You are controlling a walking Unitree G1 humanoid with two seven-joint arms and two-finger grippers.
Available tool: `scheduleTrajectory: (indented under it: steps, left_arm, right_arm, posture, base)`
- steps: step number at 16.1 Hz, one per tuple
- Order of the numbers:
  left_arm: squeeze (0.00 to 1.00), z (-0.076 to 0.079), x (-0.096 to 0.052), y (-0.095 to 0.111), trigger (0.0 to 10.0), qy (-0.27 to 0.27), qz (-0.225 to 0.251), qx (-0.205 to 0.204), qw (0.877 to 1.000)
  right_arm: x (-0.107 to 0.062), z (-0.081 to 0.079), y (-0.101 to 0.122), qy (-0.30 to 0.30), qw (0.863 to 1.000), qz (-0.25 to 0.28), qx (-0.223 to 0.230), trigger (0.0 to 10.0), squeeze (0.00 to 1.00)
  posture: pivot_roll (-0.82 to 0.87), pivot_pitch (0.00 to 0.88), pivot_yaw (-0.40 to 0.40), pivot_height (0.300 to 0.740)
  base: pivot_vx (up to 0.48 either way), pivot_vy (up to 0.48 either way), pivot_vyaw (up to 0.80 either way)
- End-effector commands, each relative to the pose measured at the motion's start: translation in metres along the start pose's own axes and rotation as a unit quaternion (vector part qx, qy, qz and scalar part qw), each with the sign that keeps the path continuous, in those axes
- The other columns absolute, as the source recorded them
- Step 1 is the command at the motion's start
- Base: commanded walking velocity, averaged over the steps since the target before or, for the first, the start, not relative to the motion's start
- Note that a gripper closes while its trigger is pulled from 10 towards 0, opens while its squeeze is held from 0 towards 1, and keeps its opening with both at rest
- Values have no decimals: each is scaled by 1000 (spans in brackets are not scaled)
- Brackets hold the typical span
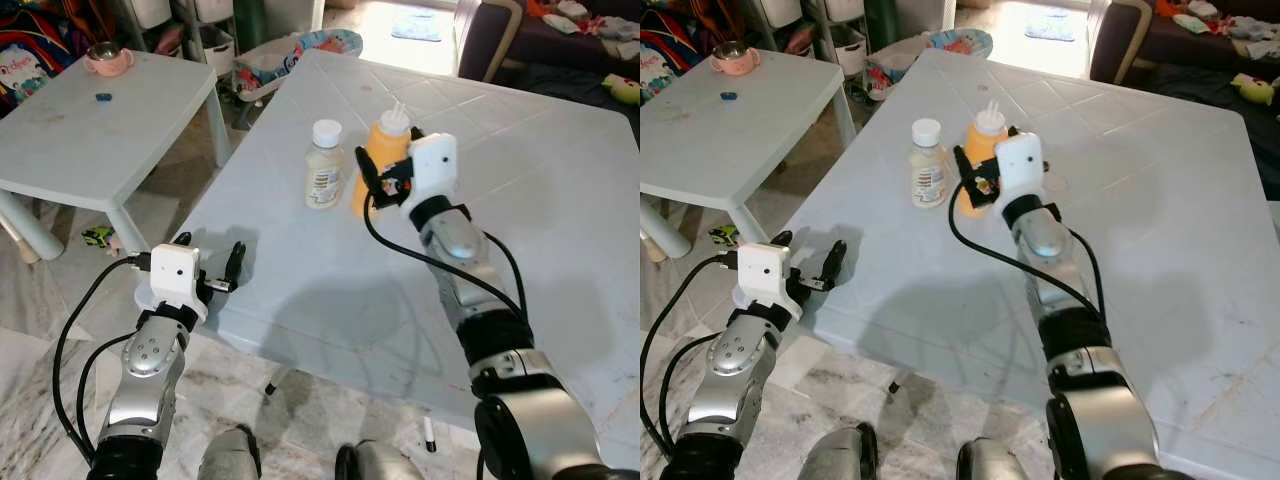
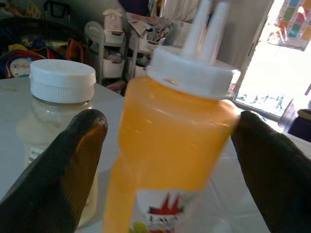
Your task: Restocking fridge
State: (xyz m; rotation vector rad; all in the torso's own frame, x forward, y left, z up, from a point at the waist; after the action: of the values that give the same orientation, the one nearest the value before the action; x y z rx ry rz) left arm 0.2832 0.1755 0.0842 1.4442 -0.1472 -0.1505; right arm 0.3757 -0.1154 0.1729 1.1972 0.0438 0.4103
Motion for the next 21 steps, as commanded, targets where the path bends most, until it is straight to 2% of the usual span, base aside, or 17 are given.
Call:
scheduleTrajectory:
  steps: [1,6,7,8,9,10,12,13,21]
  left_arm:
    - [0,-1,-6,-12,10000,5,-31,2,999]
    - [0,-3,-5,-11,10000,3,-34,6,999]
    - [0,-3,-5,-11,10000,2,-34,8,999]
    - [0,-3,-4,-10,10000,1,-34,8,999]
    - [0,-3,-4,-10,10000,1,-34,8,999]
    - [0,-3,-4,-11,10000,1,-35,8,999]
    - [0,-2,-5,-12,10000,0,-36,7,999]
    - [0,-3,-5,-12,10000,1,-36,7,999]
    - [0,-2,-1,-10,10000,2,-33,6,999]
  right_arm:
    - [6,3,6,-4,1000,8,8,10000,0]
    - [14,6,8,-2,1000,11,13,10000,0]
    - [16,7,8,-3,1000,13,26,7647,0]
    - [16,7,8,-3,1000,12,26,3608,0]
    - [16,7,7,-3,1000,11,26,1020,0]
    - [16,6,6,-3,1000,12,26,392,0]
    - [16,6,5,-3,1000,12,27,863,0]
    - [16,6,4,-3,1000,12,28,0,0]
    - [15,7,3,1,1000,16,25,0,0]
  posture:
    - [25,107,-46,740]
    - [32,103,-43,740]
    - [32,101,-42,740]
    - [33,101,-42,740]
    - [33,101,-42,740]
    - [34,102,-40,740]
    - [35,99,-40,740]
    - [36,99,-38,740]
    - [31,101,-40,740]
  base:
    - [0,0,0]
    - [0,0,0]
    - [0,0,0]
    - [0,0,0]
    - [0,0,0]
    - [0,0,0]
    - [0,0,0]
    - [0,0,0]
    - [0,0,0]
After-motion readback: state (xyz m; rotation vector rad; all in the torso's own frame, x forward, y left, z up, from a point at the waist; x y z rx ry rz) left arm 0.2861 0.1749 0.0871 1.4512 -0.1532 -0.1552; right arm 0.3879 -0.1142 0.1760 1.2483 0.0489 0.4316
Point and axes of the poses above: a point about 5 cm out from each wrist's last joint towards the gripper, its own x axis pointing out of the wrist towards the gripper, its own y axis along the axis of the wrist's last joint, z = x × y, the point moved 1 cm from there along x, pointing out of the wrist towards the gripper, and after that the axes turned 12 degrees about -x, right-handed, at the moved point
